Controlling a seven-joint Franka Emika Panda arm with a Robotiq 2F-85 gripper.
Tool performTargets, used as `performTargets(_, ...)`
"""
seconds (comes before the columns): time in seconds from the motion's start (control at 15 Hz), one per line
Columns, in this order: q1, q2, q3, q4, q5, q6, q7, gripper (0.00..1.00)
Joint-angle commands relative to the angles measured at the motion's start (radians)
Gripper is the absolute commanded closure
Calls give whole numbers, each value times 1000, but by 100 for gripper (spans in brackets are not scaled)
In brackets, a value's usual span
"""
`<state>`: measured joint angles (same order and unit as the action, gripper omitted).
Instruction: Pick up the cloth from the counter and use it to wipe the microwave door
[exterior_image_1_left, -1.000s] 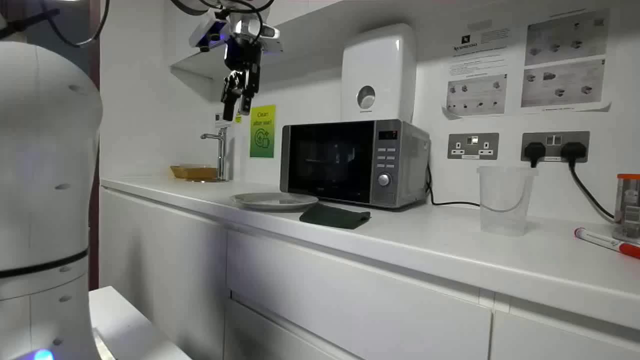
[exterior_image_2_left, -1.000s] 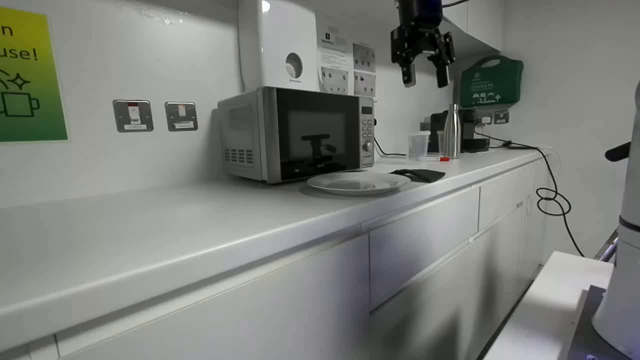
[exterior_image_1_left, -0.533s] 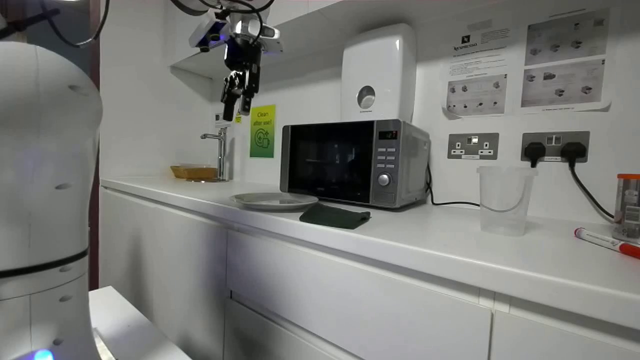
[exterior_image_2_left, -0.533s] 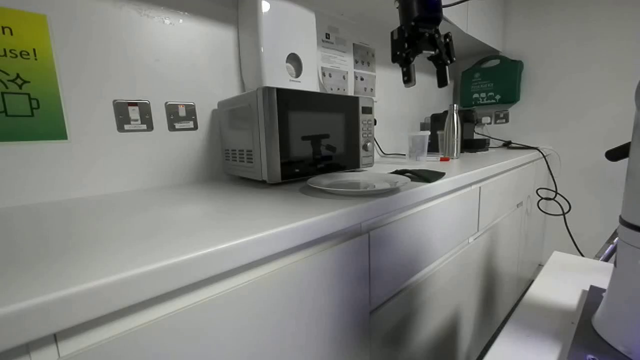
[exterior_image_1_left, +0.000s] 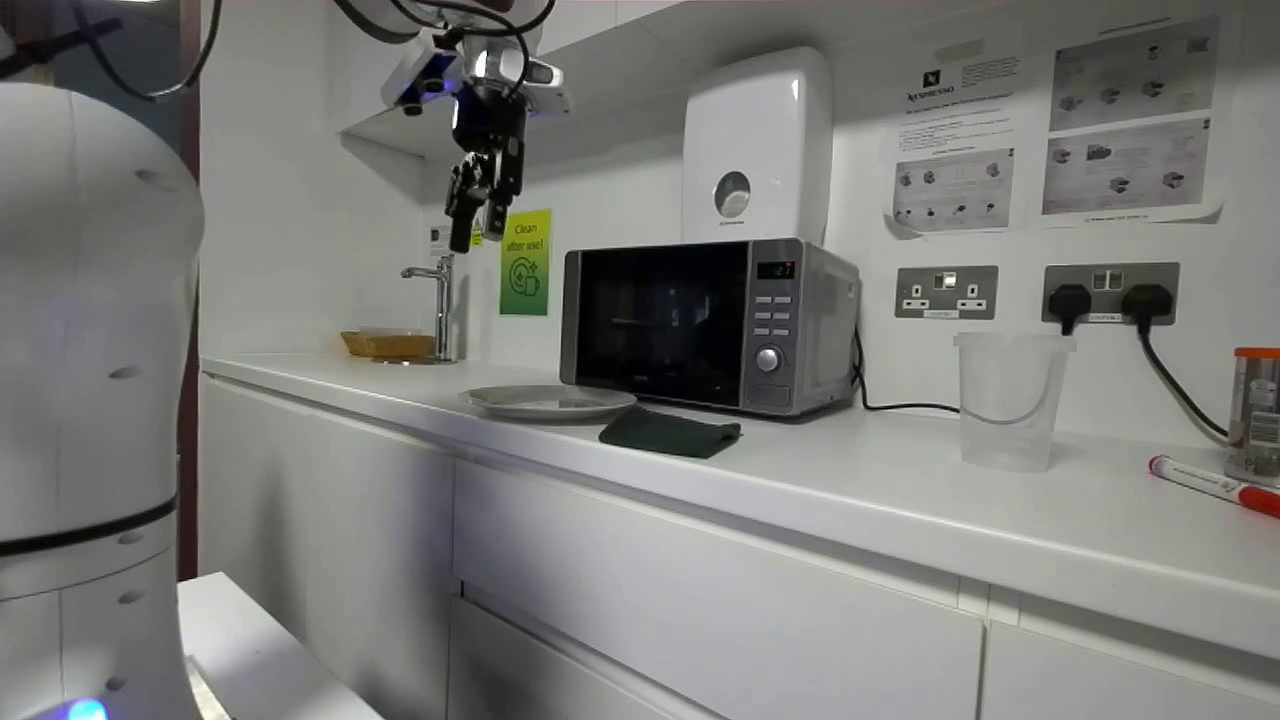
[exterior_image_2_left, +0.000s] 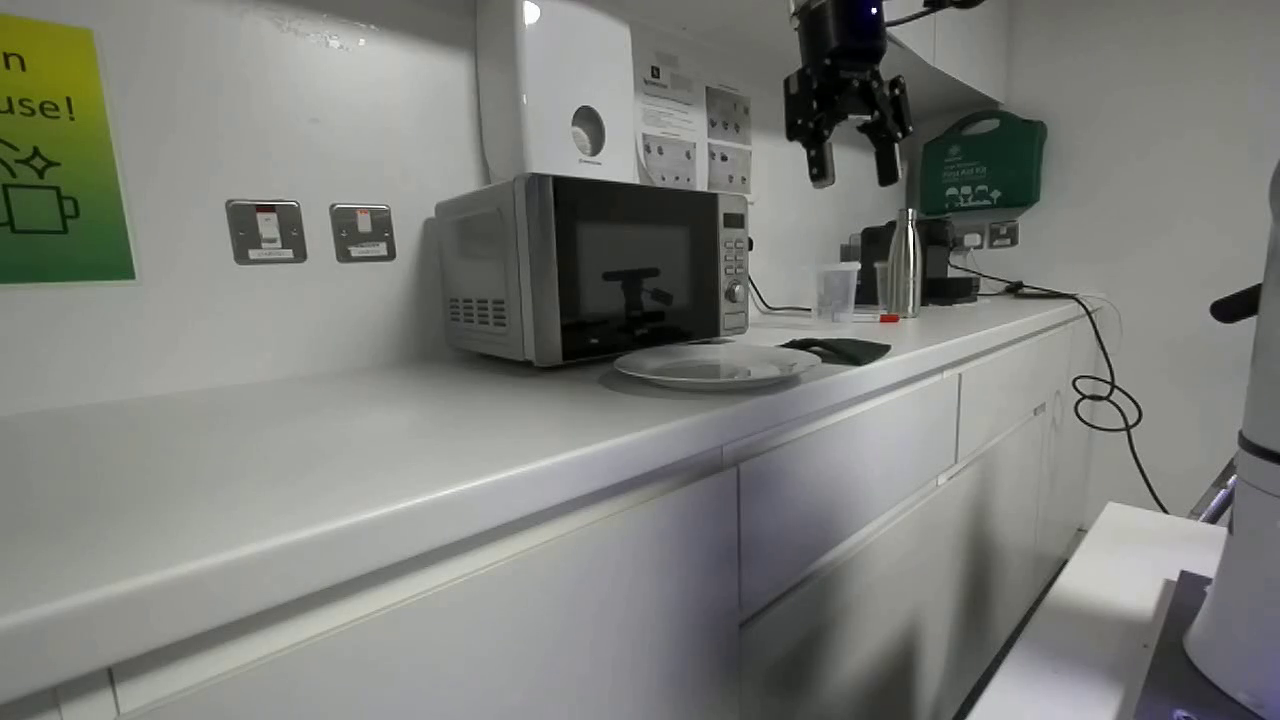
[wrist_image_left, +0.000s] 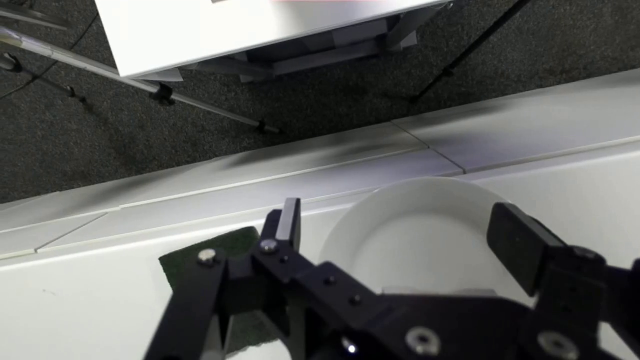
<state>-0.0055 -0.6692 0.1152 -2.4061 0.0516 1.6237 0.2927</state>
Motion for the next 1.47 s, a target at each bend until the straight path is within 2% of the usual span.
performTargets(0.0, -28, 37, 9, -56, -56, 84, 13, 0)
performTargets(0.4, -36, 162, -25, -113, -182, 278, -70, 0)
performTargets(0.67, -54, 252, -29, -115, -321, 398, -64, 0)
performTargets(0.93, -69, 314, -37, -116, -426, 463, -51, 0)
performTargets(1.4, -88, 375, -63, -122, -541, 511, -37, 0)
